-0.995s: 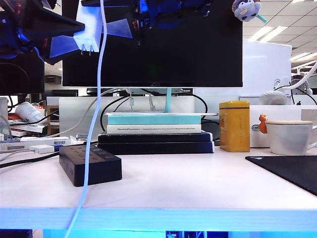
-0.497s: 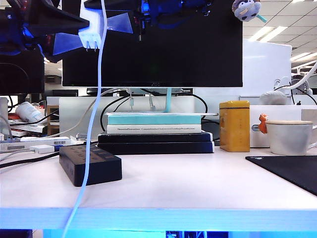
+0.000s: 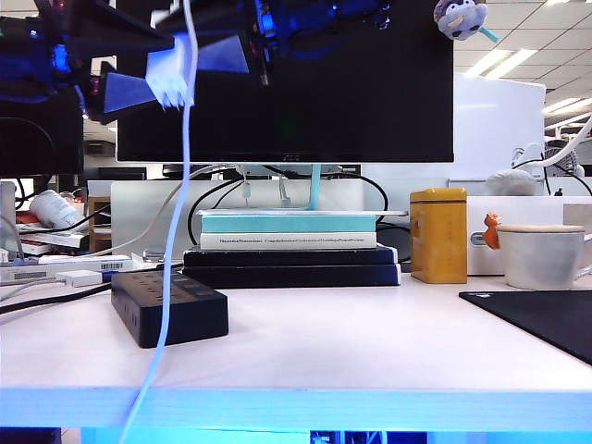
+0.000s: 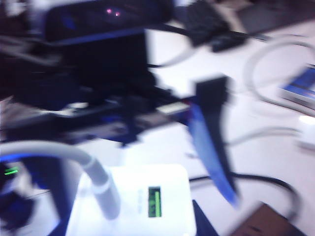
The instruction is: Plug the white charger into the left socket.
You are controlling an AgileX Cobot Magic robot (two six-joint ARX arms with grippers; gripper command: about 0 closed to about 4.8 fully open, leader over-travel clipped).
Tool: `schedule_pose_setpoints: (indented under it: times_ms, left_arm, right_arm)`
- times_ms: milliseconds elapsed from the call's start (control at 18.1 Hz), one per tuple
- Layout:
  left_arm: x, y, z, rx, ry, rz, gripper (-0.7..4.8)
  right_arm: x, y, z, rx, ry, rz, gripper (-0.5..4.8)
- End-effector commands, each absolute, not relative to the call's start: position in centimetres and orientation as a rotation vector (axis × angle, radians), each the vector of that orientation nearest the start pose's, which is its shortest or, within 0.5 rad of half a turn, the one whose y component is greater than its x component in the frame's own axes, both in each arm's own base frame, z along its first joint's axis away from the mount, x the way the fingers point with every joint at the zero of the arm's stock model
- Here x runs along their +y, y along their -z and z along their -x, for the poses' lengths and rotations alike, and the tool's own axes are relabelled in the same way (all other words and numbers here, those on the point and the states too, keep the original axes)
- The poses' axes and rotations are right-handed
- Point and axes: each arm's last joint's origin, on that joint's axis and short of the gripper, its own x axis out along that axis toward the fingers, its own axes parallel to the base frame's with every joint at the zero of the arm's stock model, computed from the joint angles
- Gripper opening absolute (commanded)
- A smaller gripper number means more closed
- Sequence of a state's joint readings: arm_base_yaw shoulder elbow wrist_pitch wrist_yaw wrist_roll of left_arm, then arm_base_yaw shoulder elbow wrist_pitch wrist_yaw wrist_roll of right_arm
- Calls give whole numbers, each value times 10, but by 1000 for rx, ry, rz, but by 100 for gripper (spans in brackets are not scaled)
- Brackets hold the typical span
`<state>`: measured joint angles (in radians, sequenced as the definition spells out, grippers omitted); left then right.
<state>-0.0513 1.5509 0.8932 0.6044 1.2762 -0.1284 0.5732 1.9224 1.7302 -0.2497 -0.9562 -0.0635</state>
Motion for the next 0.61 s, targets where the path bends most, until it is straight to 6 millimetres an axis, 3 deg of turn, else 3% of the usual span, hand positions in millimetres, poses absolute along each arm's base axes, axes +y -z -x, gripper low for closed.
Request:
schedule_pose_setpoints:
  times_ms: [55,387,608]
  left_arm:
    - [-38,-264,-321,115,1262,135,439]
    - [-25,-261,-328,123,1022,140,439]
    - [-33,-259,-329,126,947,114,441]
  right_arm:
    - [257,-334,-360,401,-1358,-26,46]
    - [268,-342,-363,331,-1096,-72,46]
    - [280,-343,-357,333,-929,-104,46]
